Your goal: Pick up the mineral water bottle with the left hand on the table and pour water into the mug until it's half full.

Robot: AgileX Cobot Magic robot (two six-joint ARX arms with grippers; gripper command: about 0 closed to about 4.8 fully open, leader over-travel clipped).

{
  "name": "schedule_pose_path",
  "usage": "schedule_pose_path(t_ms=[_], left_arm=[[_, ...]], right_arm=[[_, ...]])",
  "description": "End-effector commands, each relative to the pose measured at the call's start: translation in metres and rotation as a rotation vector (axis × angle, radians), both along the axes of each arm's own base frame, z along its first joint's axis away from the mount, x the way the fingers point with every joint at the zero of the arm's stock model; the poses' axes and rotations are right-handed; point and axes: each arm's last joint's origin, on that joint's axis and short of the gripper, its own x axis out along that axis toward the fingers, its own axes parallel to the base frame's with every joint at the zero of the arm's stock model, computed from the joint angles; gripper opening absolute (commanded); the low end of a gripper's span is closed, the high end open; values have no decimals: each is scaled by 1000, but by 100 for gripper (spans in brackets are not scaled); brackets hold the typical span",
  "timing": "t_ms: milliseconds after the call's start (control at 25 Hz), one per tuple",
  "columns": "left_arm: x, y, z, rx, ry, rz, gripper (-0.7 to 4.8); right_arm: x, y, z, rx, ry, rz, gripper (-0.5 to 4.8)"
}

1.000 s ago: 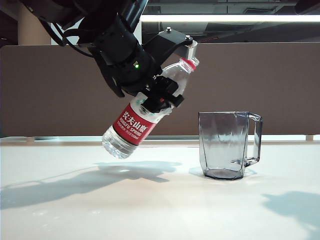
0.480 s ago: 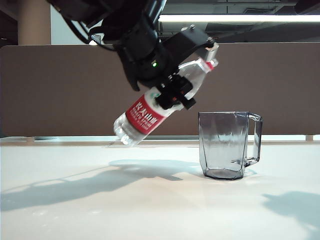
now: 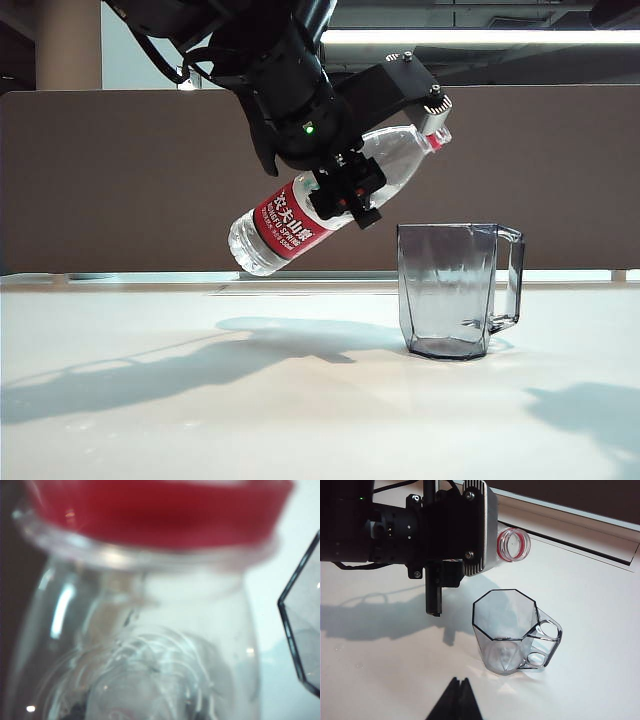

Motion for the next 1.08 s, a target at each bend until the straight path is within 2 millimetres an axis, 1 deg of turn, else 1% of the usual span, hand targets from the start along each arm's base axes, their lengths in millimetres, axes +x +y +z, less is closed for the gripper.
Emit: schedule_pose_path(t_ms=[40,360,640,1080], left_arm=[[1,-1,9,-11,-56,-3,175],[0,0,5,98,-64,-37,175],[0,1,5,181,-94,-23,175],[0,1,5,253,-129,-46,175]], right_arm=[[0,0,3,14,-17,2,-1],[0,0,3,14,-17,2,-1],[0,0,3,14,-17,2,-2],[0,0,2,10,-11,2,-2]])
